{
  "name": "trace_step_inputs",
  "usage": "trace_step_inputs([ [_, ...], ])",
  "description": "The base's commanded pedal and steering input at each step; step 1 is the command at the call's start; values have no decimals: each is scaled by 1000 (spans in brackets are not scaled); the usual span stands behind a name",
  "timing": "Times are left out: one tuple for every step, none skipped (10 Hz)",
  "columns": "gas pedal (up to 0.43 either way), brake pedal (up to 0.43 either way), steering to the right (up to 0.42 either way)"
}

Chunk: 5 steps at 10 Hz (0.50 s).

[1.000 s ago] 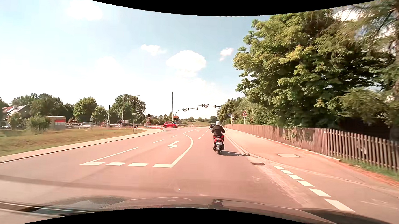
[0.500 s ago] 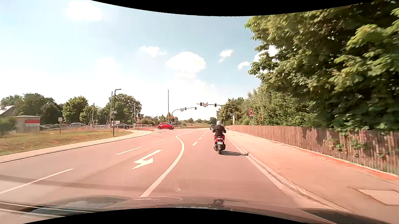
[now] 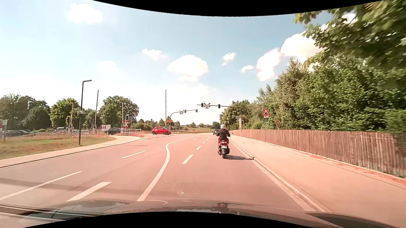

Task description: Follow the waypoints while adhering to traffic rules and regulations

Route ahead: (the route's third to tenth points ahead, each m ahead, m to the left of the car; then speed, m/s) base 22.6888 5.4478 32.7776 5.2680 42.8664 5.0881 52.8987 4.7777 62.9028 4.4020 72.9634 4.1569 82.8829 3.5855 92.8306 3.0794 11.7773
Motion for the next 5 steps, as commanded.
trace_step_inputs([
  [248, 12, 0],
  [248, 6, 0],
  [248, 6, 0],
  [260, 12, 0],
  [268, 12, 0],
])
